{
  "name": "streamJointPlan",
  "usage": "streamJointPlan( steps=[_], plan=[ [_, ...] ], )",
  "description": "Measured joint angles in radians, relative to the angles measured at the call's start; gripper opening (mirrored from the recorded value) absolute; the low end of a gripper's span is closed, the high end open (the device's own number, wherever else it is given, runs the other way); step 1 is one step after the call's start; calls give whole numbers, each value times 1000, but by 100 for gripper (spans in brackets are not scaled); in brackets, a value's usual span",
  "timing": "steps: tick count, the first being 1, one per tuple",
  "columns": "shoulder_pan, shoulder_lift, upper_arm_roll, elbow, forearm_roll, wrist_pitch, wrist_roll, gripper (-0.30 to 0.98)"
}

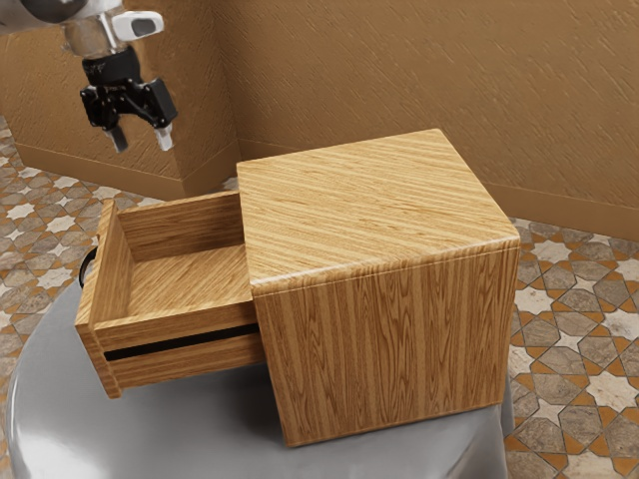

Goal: Push the drawer handle with one arm to close the drawer

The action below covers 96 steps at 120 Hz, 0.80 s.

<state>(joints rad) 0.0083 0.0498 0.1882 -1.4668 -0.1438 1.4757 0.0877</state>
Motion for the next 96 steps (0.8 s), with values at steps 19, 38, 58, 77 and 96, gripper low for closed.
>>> streamJointPlan(
  steps=[19, 38, 58, 77, 96],
  plan=[
    [10, -136, 0, -189, 38, 77, 26, 69],
    [-336, -802, 258, -715, 326, 154, 49, 67],
    [-659, -1043, 625, -817, 748, 140, 132, 41],
    [-764, -1060, 735, -871, 935, 146, 226, 14],
    [-770, -1062, 688, -889, 914, 123, 306, 3]
  ],
)
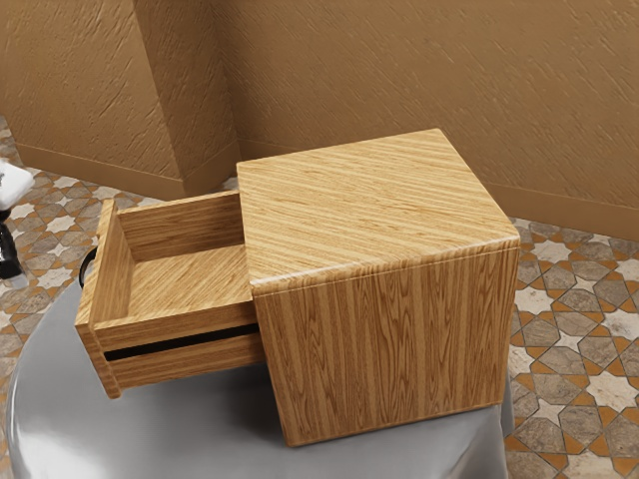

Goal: Push the drawer handle with one arm to close the drawer

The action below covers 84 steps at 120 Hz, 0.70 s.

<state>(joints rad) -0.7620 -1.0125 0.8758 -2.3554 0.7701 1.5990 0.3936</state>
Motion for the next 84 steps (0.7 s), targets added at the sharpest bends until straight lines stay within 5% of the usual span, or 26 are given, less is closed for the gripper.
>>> streamJointPlan(
  steps=[36, 84],
  plan=[
    [0, -20, -114, -72, -121, -35, 88, -3],
    [0, 108, -145, -38, -159, 89, 161, -4]
  ],
)
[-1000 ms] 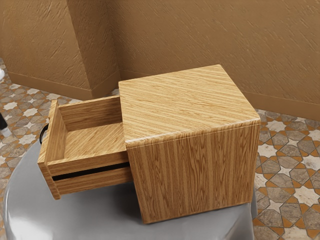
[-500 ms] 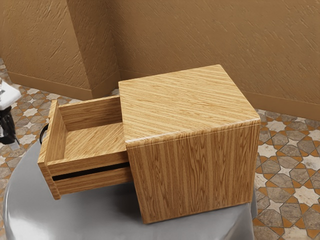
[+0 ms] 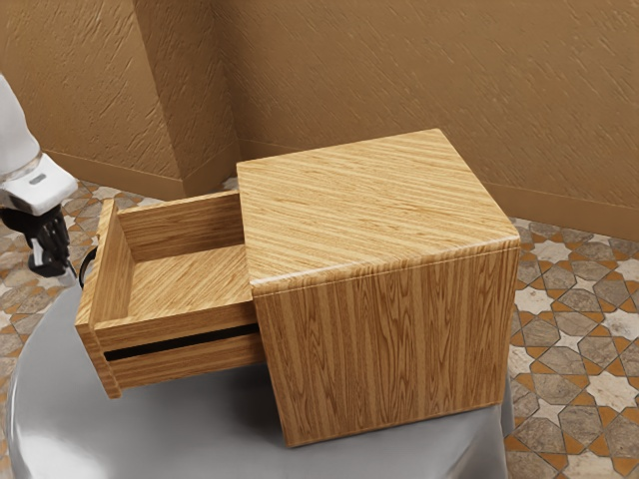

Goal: Push the drawer handle with one arm to close the drawer

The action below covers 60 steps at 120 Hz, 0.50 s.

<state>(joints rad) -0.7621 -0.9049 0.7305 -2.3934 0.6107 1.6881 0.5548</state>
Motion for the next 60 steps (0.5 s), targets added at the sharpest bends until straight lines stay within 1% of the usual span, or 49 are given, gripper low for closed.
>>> streamJointPlan(
  steps=[26, 36, 60],
  plan=[
    [0, 49, -2, 0, -33, 85, 25, -4],
    [0, 93, -2, 0, -49, 120, 34, -4],
    [0, 203, -52, 3, -133, 225, 55, -3]
  ],
)
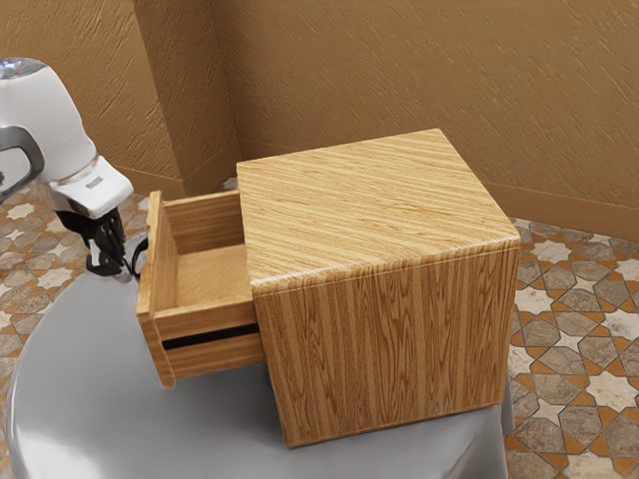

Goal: Push the drawer handle with one arm to close the drawer

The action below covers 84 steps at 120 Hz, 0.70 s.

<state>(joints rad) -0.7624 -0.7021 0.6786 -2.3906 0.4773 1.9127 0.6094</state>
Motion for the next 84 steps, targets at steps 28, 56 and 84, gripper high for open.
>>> streamJointPlan(
  steps=[28, 56, 84],
  plan=[
    [0, 146, -64, 51, -113, 121, 20, -2],
    [2, 305, -117, 150, -233, 206, 40, -1],
    [250, 325, -228, 315, -297, 70, -9, 20]
  ],
)
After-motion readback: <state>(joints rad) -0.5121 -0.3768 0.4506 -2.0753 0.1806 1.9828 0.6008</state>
